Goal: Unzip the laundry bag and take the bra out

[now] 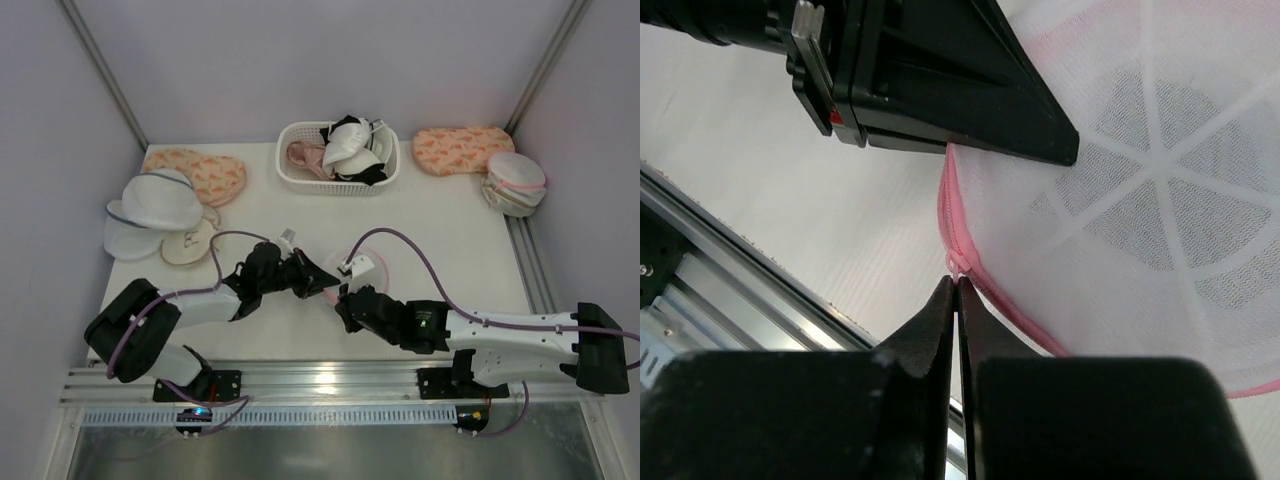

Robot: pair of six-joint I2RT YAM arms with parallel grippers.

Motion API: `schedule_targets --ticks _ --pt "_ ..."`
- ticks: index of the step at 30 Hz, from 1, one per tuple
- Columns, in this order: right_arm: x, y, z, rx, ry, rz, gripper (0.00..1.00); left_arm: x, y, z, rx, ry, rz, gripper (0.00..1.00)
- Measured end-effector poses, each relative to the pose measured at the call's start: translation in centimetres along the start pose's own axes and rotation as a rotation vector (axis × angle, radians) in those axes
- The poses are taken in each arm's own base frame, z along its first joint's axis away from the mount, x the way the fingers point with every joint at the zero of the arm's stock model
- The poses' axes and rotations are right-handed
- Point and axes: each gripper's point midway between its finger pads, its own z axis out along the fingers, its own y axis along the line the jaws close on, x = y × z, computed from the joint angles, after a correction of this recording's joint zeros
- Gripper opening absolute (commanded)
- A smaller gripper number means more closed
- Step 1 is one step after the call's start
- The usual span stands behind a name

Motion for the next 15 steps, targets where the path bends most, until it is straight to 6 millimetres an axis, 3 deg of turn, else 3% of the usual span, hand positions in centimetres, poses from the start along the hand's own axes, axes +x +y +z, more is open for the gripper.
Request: schedule_targets --ticks 8,15 --pt "1.0 -0.9 -0.2 0.055 0.08 -0.051 0.04 -1.2 -1.0 0.1 0.005 -0.012 0.044 0.0" --pt "2.5 -3.8 -1.3 0.183 0.152 -0.069 0.04 -2.3 -0.1 -0.3 -0.033 -0.014 0.073 0.0"
